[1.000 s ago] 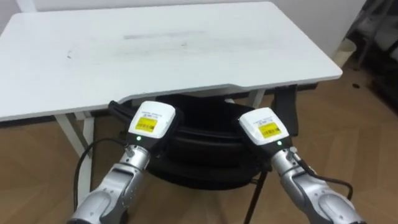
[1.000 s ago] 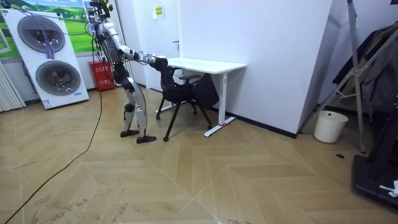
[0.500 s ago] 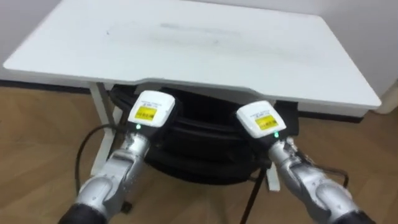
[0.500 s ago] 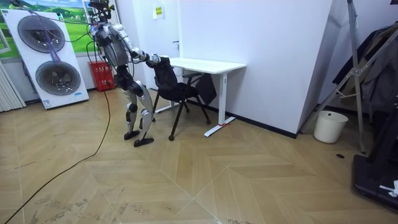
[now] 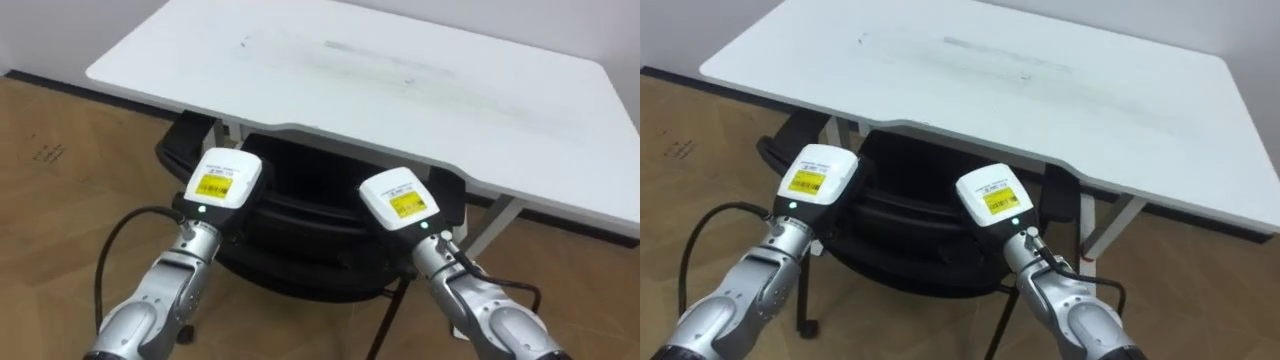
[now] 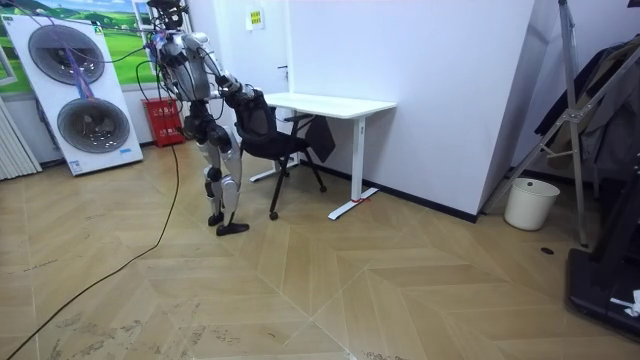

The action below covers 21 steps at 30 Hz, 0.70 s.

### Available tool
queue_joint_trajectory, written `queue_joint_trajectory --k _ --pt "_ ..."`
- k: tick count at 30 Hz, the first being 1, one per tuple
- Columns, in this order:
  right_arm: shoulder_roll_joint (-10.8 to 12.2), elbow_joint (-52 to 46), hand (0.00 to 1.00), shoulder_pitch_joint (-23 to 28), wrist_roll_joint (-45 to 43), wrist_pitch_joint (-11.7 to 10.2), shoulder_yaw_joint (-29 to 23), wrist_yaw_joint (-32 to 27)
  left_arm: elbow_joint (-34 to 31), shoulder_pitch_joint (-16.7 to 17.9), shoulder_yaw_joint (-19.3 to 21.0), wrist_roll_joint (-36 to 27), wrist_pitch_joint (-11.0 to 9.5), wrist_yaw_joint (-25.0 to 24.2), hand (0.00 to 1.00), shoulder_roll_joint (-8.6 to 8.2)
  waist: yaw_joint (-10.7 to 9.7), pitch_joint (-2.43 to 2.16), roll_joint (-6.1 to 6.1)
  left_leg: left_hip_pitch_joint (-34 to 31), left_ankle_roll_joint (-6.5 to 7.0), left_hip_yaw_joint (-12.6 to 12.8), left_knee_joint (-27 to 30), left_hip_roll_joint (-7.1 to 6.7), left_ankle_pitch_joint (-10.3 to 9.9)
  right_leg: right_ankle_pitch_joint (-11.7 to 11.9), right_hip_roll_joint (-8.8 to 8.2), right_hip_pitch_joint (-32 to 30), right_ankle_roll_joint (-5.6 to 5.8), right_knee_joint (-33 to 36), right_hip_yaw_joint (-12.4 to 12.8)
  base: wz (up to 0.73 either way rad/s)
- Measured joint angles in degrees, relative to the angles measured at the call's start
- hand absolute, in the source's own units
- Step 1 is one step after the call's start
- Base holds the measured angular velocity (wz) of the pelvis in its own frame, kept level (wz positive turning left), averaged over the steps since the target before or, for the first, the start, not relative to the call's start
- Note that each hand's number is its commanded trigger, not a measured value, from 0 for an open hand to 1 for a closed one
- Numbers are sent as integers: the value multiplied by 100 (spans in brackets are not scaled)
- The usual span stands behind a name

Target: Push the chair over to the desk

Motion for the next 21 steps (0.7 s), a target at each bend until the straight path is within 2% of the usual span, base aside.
queue_joint_trajectory --k 3,5,11,15,17,18,19,21 --pt "-23 -93 0 0 88 3 -67 169 -14 -2 25 -50 142 -21 0 -154 -66 -7 9 24 85 -93 -156 -125 102 92 -38 23 -8 -93 -39 18" --pt "-40 -132 0 -5 425 72 -73 385 -5 -9 25 -279 272 -77 0 -290 -93 -2 37 134 119 -117 -282 -151 156 140 -52 112 13 -189 -25 12" --pt "-40 -231 0 -5 892 70 -131 643 -123 -9 185 -423 462 -244 0 -448 -124 19 77 181 138 -149 -308 -193 166 184 -38 185 -11 -287 7 6" --pt "-38 -240 0 -4 1299 60 -133 670 -125 49 214 -645 492 -158 0 -462 -177 21 149 247 146 -147 -347 -215 161 216 -28 268 -30 -371 8 0" --pt "-49 -276 0 7 1532 39 -136 677 -137 109 210 -852 528 -105 0 -482 -257 -5 219 319 162 -83 -406 -223 159 232 -34 297 -44 -404 59 -9" --pt "-55 -296 0 13 1622 38 -136 683 -143 114 212 -879 544 -103 0 -485 -254 -5 245 336 171 -65 -412 -223 156 243 -32 308 -63 -416 75 -15" --pt "-72 -345 0 14 1891 30 -141 720 -149 128 212 -1023 570 -105 0 -452 -268 13 306 390 183 -42 -437 -223 160 279 -17 359 -84 -472 108 -10" --pt "-73 -368 0 22 2374 -97 -310 759 -165 153 254 -1246 593 -106 0 -430 -379 11 379 412 196 -23 -469 -228 168 315 -21 382 -106 -505 111 -2"
